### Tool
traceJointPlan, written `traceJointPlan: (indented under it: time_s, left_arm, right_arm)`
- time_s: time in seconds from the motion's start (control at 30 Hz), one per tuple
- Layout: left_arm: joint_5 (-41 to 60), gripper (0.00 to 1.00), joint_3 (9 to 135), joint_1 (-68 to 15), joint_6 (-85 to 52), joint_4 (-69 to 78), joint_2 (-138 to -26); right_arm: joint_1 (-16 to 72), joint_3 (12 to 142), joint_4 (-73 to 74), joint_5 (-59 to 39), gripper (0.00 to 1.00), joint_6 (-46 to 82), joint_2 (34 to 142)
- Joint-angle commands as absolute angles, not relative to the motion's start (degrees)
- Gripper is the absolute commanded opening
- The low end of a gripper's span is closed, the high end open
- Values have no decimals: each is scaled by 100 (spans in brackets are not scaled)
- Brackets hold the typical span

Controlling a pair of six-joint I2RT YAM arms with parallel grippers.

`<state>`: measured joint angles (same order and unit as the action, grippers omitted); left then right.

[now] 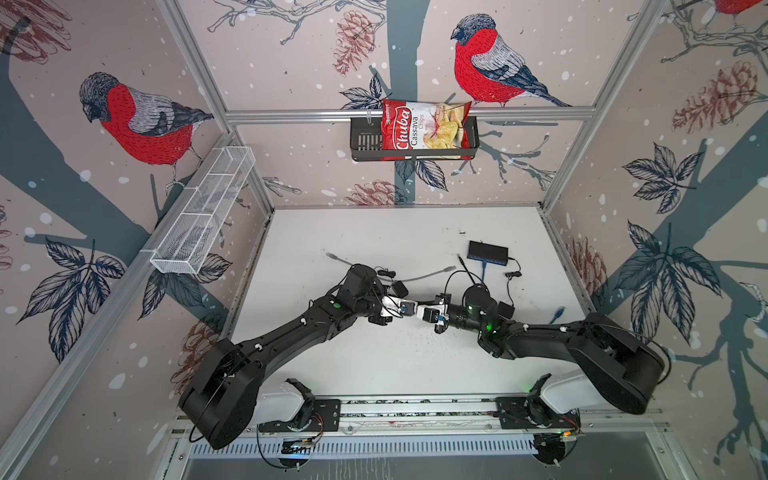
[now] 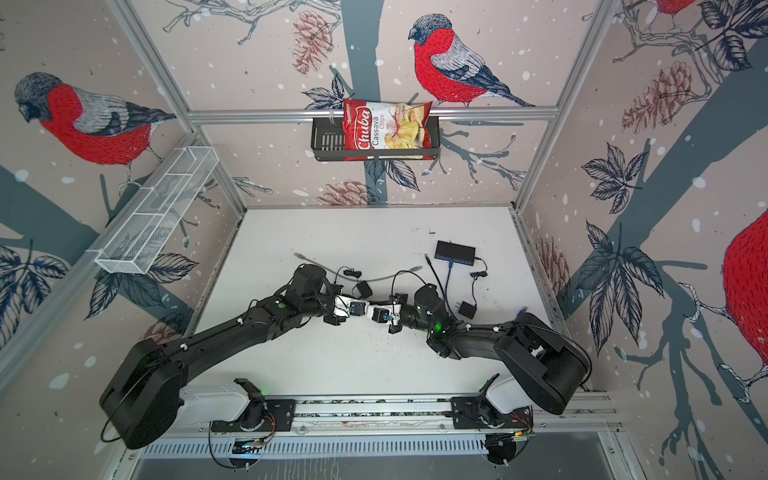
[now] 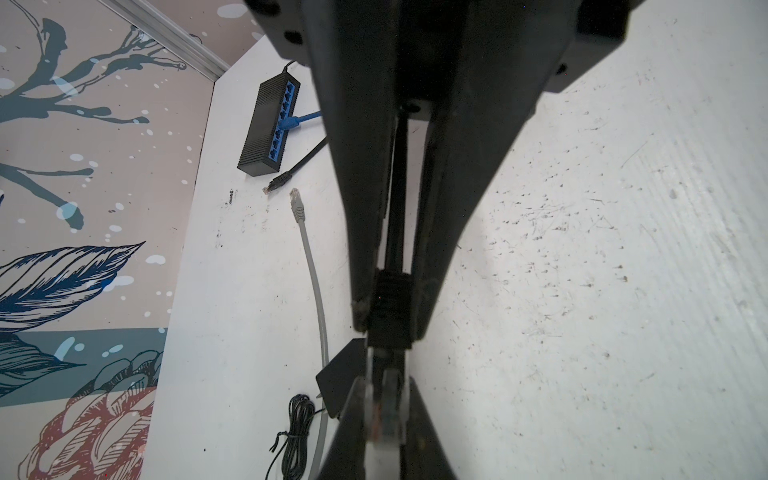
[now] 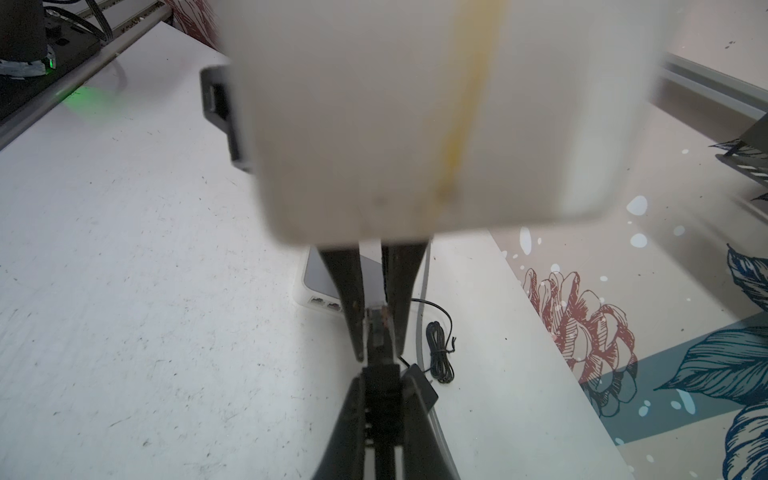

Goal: Insert the plug into the switch port
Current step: 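Close the right gripper on the plug while the left gripper opens and lifts away, then carry the plug with the right gripper toward the white switch while left moves over it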

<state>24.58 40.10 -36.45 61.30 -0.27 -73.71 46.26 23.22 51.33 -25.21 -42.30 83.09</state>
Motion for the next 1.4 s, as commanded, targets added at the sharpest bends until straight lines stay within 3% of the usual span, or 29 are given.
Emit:
traceJointPlan:
  time_s: [0.0,0.37,0.4,0.43,0.47,0.83,0.97,1.13,1.37]
  left_arm:
    - [2631,8,4051,-3621,6048,87,-7346]
    - [2182,54,3807,-3398,5272,622,-7175]
    - [2090,62,3809,-3331,5043,667,-7156]
    - [2038,94,3836,-3276,4850,658,-7150]
    - [1988,97,3889,-3209,4664,611,-7139]
    - [1379,98,3944,-2722,1917,1320,-7227]
    - [447,98,4617,-2469,564,576,-7579]
    - [-747,98,5339,-2383,-95,-488,-8304]
    - [-803,97,5350,-2384,-1216,-963,-8368]
  right_arm:
    - [4643,2345,5232,-2503,11,-4218,8304]
    - [4606,2380,5000,-2393,8,-3737,8331]
    - [4587,2358,5001,-2344,8,-3659,8323]
    - [4580,2333,5016,-2306,8,-3587,8310]
    - [4543,2293,5051,-2285,8,-3482,8289]
    - [4338,2301,4855,-2000,7,-2491,8335]
    - [4361,2457,4652,-1909,8,-2194,8441]
    - [4479,2770,4184,-1759,8,-2034,8692]
    - [4701,2927,3954,-1612,8,-2020,9018]
